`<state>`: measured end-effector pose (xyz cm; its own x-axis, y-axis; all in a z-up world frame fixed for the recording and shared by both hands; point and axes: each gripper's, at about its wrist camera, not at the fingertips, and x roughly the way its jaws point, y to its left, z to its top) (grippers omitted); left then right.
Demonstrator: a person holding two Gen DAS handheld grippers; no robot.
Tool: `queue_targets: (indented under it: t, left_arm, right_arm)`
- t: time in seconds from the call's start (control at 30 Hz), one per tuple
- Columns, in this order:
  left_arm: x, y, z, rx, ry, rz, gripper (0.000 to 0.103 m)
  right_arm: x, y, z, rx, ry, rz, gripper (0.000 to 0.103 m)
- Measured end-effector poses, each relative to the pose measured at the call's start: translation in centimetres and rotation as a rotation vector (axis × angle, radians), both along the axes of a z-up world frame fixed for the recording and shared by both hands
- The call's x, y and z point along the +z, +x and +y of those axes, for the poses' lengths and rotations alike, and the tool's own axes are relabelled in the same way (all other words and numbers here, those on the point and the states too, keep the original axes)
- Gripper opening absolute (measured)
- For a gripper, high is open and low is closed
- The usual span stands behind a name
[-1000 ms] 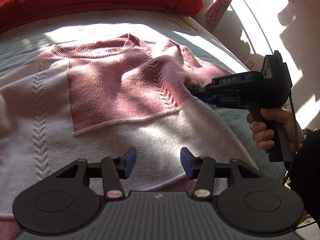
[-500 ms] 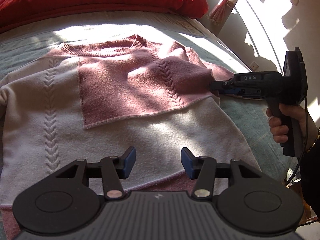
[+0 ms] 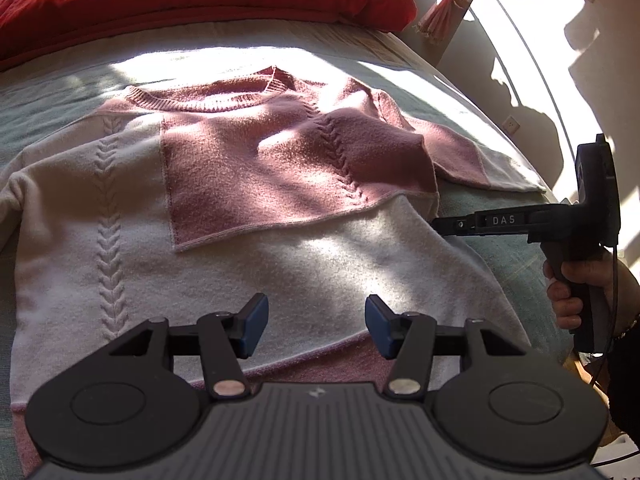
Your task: Fold clothes
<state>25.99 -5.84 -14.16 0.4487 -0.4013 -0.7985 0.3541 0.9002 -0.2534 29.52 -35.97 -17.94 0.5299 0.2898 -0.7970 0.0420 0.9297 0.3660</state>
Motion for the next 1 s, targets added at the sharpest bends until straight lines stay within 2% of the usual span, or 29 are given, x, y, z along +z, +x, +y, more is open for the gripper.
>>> queue_targets:
  t: [0.1,0.2,0.27,0.43,0.57,0.67,0.77,0.87,1.0]
  left_arm:
    - [0.6,-0.6,0.2,-0.017,0.038,-0.016,0.054]
    - [1.5,-1.6,0.5,-0.051,0.096,-0.041,0.054]
    - [2.4,-2.5,0.6,-0.091,0.151,-0.074,0.054]
    - [4.5,-5.9,1.2,-0.233,0.283,-0.165,0.057]
    - [5.4,-9.2,2.3,-0.334,0.377,-0.219,0.061]
    - [5.4,-11.5,3.2,-0.388,0.418,-0.254,0.070]
    - [4.2,-13.7,4.0,-0.402,0.457,-0.262,0.071]
    - [2.5,-15.7,4.4,-0.415,0.511,-0.278,0.071]
    - [-0.1,-18.6,4.1,-0.516,0.666,-0.355,0.071]
  right_arm:
    - [1.0,-0.7,-1.0,-0.029,-0.037,-0.005,0.008]
    - [1.6,-1.3,-2.0,-0.047,-0.055,0.009,0.011]
    - [2.9,-2.3,-2.3,-0.015,-0.044,-0.023,0.013]
    - [7.1,-5.3,-1.2,0.144,-0.084,-0.090,0.016]
    - [10.1,-7.7,1.0,0.317,-0.201,-0.119,0.023]
    - [11.7,-9.7,3.6,0.465,-0.284,-0.147,0.029]
    - [11.8,-11.5,6.9,0.570,-0.347,-0.180,0.030]
    - [10.5,-12.8,10.7,0.653,-0.333,-0.170,0.030]
    - [8.0,-14.4,14.9,0.736,-0.306,-0.130,0.030]
